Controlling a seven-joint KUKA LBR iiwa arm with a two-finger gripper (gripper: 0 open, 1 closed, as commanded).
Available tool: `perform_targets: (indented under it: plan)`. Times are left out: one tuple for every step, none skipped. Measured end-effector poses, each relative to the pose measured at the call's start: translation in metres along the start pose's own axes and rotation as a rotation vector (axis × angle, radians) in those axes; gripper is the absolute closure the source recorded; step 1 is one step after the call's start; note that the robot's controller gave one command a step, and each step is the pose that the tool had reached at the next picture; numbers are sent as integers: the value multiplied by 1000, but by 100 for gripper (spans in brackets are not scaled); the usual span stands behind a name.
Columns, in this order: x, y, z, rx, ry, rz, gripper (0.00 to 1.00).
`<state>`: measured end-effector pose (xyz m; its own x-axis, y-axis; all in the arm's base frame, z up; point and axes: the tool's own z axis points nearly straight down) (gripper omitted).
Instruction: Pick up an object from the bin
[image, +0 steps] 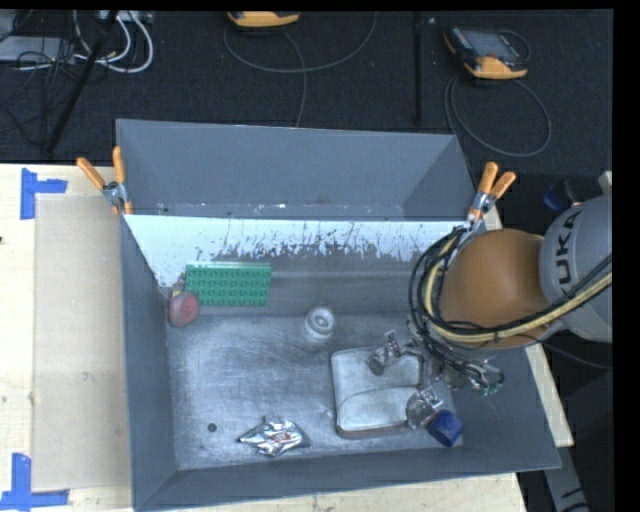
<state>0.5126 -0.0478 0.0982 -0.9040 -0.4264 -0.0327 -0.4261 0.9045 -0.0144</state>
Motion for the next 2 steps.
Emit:
perform_targets:
  plan:
    - [-1,-2,1,2,-4,-81,0]
    - [-2,-3,1,2,-5,-134,0]
